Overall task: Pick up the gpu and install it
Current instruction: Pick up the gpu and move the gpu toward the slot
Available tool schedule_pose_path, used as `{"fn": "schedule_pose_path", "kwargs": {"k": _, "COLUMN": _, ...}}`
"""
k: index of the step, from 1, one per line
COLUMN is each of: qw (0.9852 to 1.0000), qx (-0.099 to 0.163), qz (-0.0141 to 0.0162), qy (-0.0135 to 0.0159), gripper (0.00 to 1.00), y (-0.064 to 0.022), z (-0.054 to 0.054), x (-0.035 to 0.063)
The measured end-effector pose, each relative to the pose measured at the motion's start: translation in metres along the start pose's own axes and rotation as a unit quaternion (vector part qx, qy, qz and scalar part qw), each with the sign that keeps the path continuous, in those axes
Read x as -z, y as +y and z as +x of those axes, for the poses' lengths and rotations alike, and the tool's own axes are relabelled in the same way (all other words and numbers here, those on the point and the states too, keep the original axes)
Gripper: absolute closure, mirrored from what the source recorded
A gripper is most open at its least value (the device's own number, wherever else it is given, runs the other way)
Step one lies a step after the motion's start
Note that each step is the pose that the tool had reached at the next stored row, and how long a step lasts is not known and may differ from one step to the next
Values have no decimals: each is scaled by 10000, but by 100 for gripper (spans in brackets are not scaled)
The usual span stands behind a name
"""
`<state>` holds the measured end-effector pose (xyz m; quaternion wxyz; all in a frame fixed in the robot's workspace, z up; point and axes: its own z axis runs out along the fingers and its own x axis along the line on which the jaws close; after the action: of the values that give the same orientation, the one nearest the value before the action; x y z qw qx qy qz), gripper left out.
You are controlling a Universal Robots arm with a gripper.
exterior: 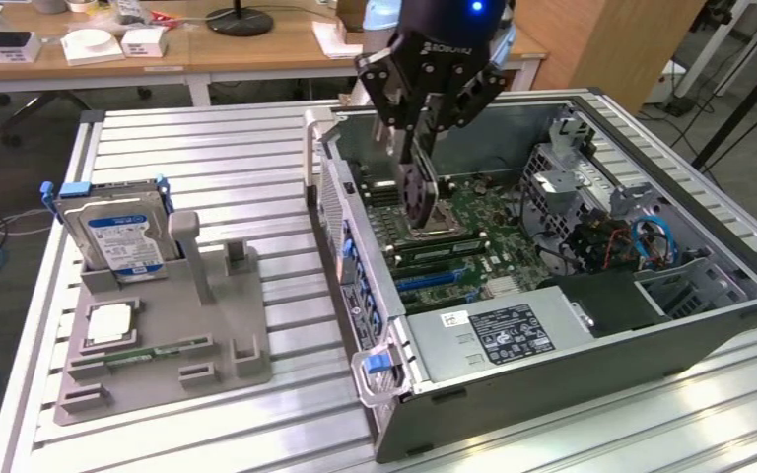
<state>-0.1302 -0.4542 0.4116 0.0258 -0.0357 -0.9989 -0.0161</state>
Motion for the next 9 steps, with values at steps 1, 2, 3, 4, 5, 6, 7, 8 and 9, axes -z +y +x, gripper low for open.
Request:
{"fn": "schedule_pose_path", "kwargs": {"k": 1, "qw": 10000, "qx": 0, "qz": 0, "qy": 3, "gripper": 74, "y": 2, "z": -29, "x": 1}}
{"fn": "schedule_pose_path", "kwargs": {"k": 2, "qw": 10000, "qx": -1, "qz": 0, "qy": 6, "gripper": 74, "y": 4, "z": -57, "x": 3}}
{"fn": "schedule_pose_path", "kwargs": {"k": 3, "qw": 10000, "qx": 0, "qz": 1, "qy": 9, "gripper": 74, "y": 6, "z": -85, "x": 4}}
{"fn": "schedule_pose_path", "kwargs": {"k": 4, "qw": 10000, "qx": -1, "qz": 1, "qy": 14, "gripper": 74, "y": 10, "z": -143, "x": 7}}
{"fn": "schedule_pose_path", "kwargs": {"k": 5, "qw": 10000, "qx": -1, "qz": 1, "qy": 17, "gripper": 74, "y": 12, "z": -170, "x": 8}}
{"fn": "schedule_pose_path", "kwargs": {"k": 6, "qw": 10000, "qx": 0, "qz": 2, "qy": 19, "gripper": 74, "y": 14, "z": -195, "x": 10}}
{"fn": "schedule_pose_path", "kwargs": {"k": 7, "qw": 10000, "qx": -1, "qz": 2, "qy": 21, "gripper": 74, "y": 16, "z": -220, "x": 11}}
{"fn": "schedule_pose_path", "kwargs": {"k": 8, "qw": 10000, "qx": -1, "qz": 1, "qy": 22, "gripper": 74, "y": 18, "z": -244, "x": 12}}
{"fn": "schedule_pose_path", "kwargs": {"k": 9, "qw": 10000, "qx": -1, "qz": 2, "qy": 23, "gripper": 74, "y": 19, "z": -268, "x": 13}}
